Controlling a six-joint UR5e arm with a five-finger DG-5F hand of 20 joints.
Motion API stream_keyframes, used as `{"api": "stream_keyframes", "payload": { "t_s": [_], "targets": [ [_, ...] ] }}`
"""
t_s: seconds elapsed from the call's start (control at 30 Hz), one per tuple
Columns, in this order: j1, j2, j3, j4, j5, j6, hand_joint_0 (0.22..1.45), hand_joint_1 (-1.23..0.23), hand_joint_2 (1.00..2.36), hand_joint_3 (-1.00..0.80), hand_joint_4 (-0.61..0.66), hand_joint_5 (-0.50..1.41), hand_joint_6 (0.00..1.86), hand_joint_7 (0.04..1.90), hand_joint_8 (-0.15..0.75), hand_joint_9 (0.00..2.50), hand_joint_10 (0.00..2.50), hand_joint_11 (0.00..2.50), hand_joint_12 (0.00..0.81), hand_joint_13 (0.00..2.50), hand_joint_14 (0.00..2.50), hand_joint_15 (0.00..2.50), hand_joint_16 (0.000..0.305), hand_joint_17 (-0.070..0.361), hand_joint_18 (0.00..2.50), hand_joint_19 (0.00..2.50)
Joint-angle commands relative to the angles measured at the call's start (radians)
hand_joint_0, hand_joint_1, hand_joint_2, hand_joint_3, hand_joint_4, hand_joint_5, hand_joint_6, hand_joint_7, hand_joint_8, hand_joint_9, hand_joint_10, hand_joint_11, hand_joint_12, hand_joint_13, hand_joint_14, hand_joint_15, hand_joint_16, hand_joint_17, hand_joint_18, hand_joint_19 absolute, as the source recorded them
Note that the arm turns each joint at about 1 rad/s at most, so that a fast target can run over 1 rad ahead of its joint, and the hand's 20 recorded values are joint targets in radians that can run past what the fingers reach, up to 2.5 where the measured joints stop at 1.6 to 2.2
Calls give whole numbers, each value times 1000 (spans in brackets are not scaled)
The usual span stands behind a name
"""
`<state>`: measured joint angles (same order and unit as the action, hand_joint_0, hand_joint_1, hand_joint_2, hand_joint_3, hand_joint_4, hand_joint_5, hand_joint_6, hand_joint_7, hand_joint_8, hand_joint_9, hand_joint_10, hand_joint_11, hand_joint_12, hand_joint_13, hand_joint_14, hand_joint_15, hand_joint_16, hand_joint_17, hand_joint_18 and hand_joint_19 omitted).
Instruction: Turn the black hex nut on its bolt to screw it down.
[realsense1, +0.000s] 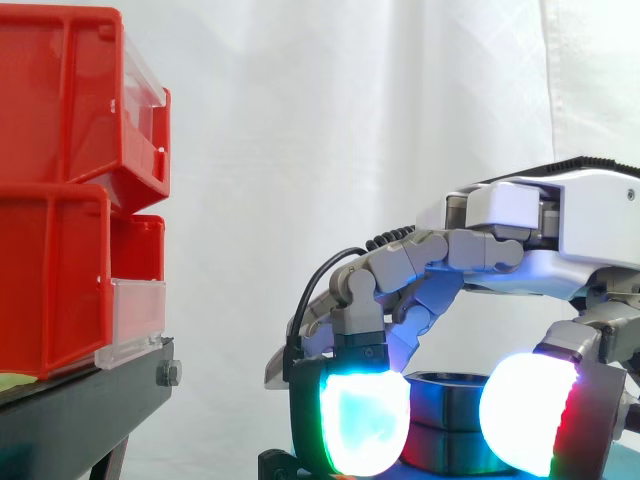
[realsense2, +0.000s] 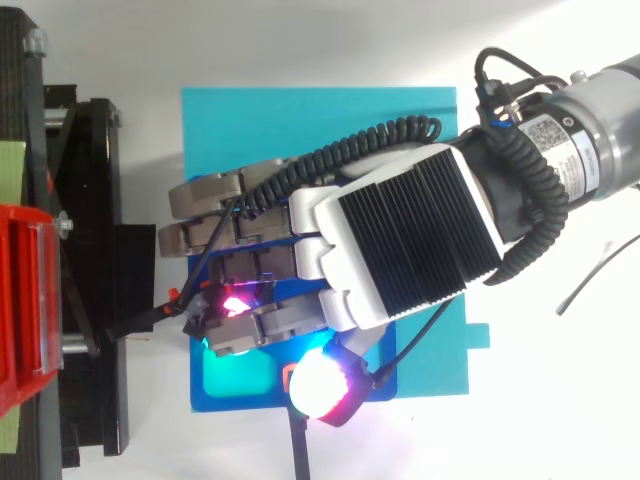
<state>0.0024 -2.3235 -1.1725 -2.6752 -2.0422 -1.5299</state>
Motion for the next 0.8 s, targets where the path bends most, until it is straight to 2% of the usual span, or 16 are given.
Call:
{"api": "stream_keyframes", "payload": {
  "t_s": [0.0,0.43,0.77],
  "targets": [
    [1,-2,2,11,-1,-3,486,-455,1000,-500,163,-22,505,1163,306,954,9,222,410,552,6,178,55,124,366,367],
    [-13,-2,2,8,-3,-7,502,-622,1000,-500,180,-42,505,1252,307,887,11,265,404,514,8,186,54,122,336,367],
    [-28,-2,2,3,-41,-9,532,-681,1001,-491,175,-36,503,1362,301,873,13,271,394,513,7,191,52,117,329,368]
  ]
}}
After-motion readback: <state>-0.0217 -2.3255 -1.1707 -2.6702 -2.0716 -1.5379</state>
